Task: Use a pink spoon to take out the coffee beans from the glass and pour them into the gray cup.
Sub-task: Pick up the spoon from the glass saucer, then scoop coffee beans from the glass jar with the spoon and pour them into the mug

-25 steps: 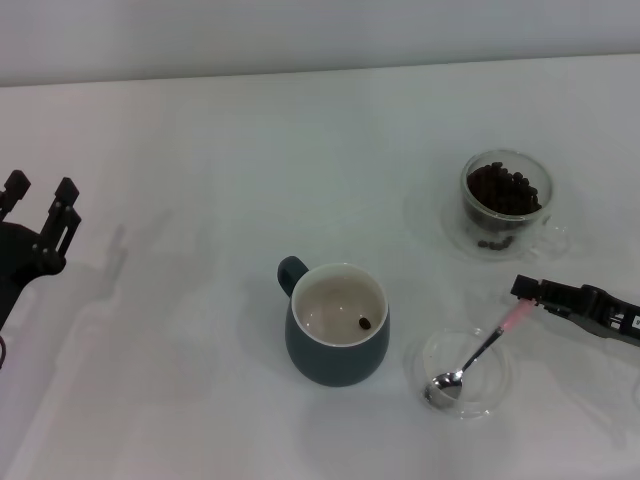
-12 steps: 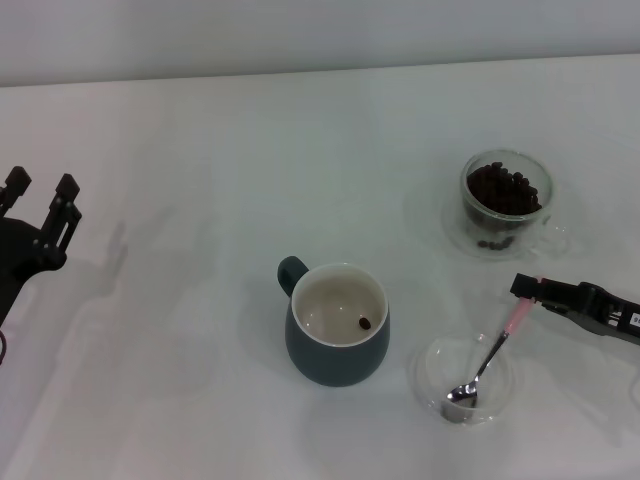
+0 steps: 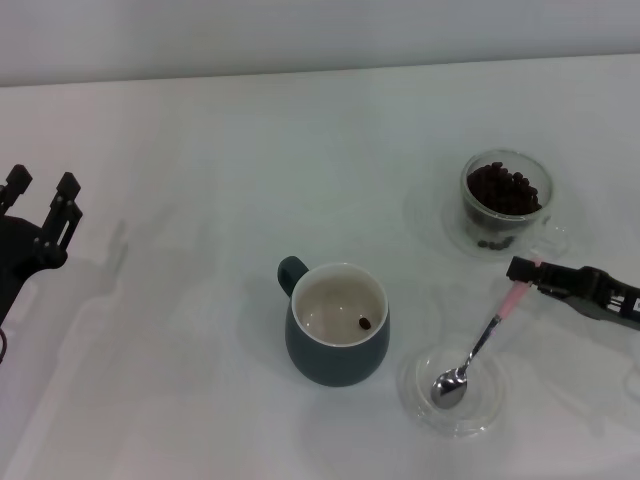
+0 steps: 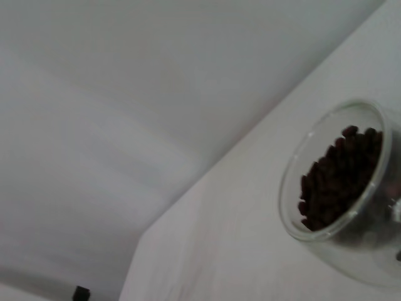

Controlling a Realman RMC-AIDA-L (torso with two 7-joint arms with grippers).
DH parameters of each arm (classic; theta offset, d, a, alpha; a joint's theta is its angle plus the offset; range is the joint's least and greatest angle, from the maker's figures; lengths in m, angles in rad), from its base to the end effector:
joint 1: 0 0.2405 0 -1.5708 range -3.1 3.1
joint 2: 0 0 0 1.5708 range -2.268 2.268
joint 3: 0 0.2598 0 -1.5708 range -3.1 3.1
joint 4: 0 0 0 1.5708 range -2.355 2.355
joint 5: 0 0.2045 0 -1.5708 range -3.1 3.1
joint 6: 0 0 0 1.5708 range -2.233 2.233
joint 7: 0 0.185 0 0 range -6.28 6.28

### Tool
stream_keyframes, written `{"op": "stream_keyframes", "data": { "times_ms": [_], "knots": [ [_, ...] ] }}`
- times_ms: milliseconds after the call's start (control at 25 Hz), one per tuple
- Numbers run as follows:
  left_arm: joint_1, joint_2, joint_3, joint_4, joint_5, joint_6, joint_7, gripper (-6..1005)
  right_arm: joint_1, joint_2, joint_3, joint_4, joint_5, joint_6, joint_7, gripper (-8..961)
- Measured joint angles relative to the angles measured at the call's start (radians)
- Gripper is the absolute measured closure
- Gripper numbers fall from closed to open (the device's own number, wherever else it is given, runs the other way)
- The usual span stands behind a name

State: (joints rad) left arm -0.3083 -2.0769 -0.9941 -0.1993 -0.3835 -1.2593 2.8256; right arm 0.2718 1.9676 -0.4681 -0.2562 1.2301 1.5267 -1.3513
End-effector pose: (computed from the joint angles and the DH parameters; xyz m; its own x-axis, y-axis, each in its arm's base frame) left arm -0.3103 0.3229 -0.0466 0.6621 -0.0084 0.7494 0.6931 -0.3734 -0.6166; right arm 0.3553 0.2576 -0.0228 -0.0500 -0.7518 -0.6575 -0.9403 -0.1864 0.2847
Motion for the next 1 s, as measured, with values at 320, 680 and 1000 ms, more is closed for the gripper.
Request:
{"op": "stream_keyframes", "data": {
  "times_ms": [320,680,1000],
  "knots": [
    [0.000,0.000,0.000,0.000,0.000,0.000,0.000,448,0.000,-0.024,0.009,-0.003,0.049,0.053,-0.004,801],
    [-0.001,0.000,0.000,0.000,0.000,-0.002,0.000,449,0.004,-0.043,0.040,-0.059,0.102,0.088,0.001,800],
    [0.004,-0.002,0.000,0.000,0.000,-0.008,0.000,449,0.033,-0.065,0.082,-0.125,0.166,0.094,-0.006,798]
  ]
}}
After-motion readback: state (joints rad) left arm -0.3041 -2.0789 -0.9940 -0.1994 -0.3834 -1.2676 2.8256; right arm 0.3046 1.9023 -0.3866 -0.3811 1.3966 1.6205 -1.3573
